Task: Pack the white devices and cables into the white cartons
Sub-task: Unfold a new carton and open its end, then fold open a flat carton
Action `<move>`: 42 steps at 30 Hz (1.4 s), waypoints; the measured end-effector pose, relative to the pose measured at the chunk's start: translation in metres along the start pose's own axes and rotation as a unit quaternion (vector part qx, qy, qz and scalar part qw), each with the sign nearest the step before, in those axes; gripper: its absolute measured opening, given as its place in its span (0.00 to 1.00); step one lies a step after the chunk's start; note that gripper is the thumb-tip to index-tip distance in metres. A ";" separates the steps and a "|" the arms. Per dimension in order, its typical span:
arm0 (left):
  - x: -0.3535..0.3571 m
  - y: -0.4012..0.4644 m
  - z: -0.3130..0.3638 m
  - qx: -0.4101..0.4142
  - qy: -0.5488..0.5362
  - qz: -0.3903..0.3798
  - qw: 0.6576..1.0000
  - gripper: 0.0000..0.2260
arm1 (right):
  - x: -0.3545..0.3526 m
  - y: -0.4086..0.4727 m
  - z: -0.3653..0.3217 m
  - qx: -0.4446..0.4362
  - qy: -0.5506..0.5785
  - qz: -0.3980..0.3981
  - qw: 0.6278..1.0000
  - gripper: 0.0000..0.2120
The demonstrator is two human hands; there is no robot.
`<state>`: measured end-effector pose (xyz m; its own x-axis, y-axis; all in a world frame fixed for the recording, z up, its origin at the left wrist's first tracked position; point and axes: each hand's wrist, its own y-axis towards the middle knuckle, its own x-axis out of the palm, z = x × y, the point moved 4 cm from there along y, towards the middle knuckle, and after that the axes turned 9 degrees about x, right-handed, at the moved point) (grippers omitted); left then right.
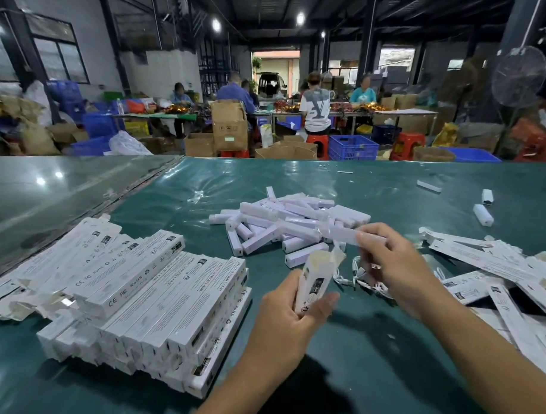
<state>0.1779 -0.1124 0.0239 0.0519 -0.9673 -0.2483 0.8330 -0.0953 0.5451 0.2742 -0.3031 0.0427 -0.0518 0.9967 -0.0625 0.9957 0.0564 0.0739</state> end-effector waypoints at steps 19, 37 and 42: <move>-0.016 0.006 0.002 -0.014 -0.116 0.042 0.992 0.20 | 0.032 -0.070 0.000 -0.013 -0.104 -0.274 0.956 0.15; -0.006 0.002 -0.010 0.043 0.269 -0.091 0.958 0.13 | -0.002 -0.053 -0.016 0.035 0.171 -0.095 0.980 0.13; 0.000 0.001 -0.014 0.029 0.338 -0.139 0.930 0.14 | -0.029 -0.049 -0.026 -0.011 0.157 -0.009 0.988 0.13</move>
<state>0.1864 -0.1089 0.0127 0.1897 -0.5369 -0.8220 0.8354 -0.3516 0.4225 0.2249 -0.3329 0.0663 -0.0946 0.9645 0.2466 0.9926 0.0725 0.0973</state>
